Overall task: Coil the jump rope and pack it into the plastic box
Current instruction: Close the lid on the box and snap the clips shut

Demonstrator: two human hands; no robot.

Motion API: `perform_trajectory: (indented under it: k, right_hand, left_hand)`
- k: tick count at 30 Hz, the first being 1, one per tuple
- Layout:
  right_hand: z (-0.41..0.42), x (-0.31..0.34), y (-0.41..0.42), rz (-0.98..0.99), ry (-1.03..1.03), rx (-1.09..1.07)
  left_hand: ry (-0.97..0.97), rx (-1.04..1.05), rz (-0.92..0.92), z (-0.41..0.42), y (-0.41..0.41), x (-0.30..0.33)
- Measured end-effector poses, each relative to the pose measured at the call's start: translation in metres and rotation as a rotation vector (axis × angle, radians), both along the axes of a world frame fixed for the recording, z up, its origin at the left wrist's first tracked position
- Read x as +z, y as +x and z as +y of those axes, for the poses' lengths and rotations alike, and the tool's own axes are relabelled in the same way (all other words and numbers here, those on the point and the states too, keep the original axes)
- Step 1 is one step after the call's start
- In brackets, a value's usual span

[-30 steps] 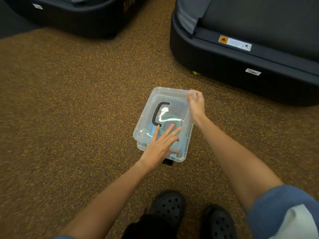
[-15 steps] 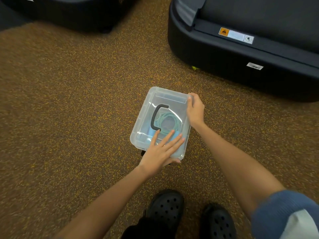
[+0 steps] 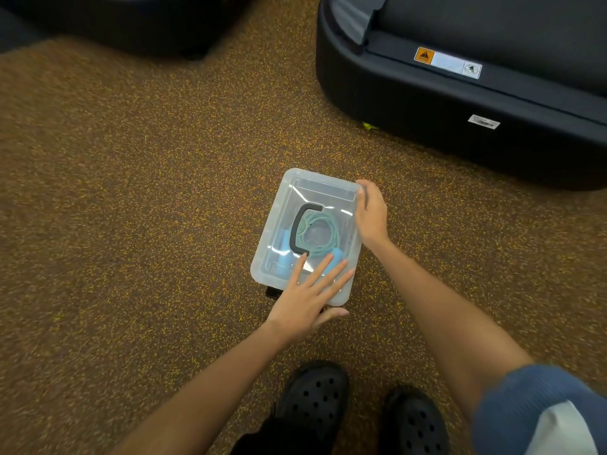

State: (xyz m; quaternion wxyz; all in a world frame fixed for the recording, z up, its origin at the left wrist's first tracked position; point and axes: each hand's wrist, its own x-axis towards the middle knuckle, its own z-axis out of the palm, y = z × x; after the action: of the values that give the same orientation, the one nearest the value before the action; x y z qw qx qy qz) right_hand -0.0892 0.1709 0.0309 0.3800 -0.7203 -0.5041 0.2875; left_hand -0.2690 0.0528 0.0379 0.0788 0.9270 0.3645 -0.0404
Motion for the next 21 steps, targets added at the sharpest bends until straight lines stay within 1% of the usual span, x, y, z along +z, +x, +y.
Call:
perform_trajectory:
  k: [7, 11, 14, 18, 21]
  right_hand:
    - [0.005, 0.002, 0.001, -0.01, -0.027, 0.037]
    - [0.017, 0.007, 0.0, -0.019, -0.07, 0.06]
    - [0.027, 0.008, 0.0, -0.036, -0.102, 0.032]
    - [0.037, 0.01, 0.002, -0.043, -0.211, 0.022]
    - [0.045, 0.012, 0.005, 0.017, -0.317, 0.035]
  left_hand:
    - [-0.092, 0.057, -0.132, 0.002, 0.0, 0.006]
    - [-0.058, 0.192, -0.258, 0.029, 0.008, 0.013]
    - [-0.017, 0.276, -0.35, 0.06, 0.016, 0.016]
    - [-0.006, 0.366, -0.381, 0.098, 0.022, 0.015]
    - [0.014, 0.408, -0.351, 0.121, 0.022, 0.012]
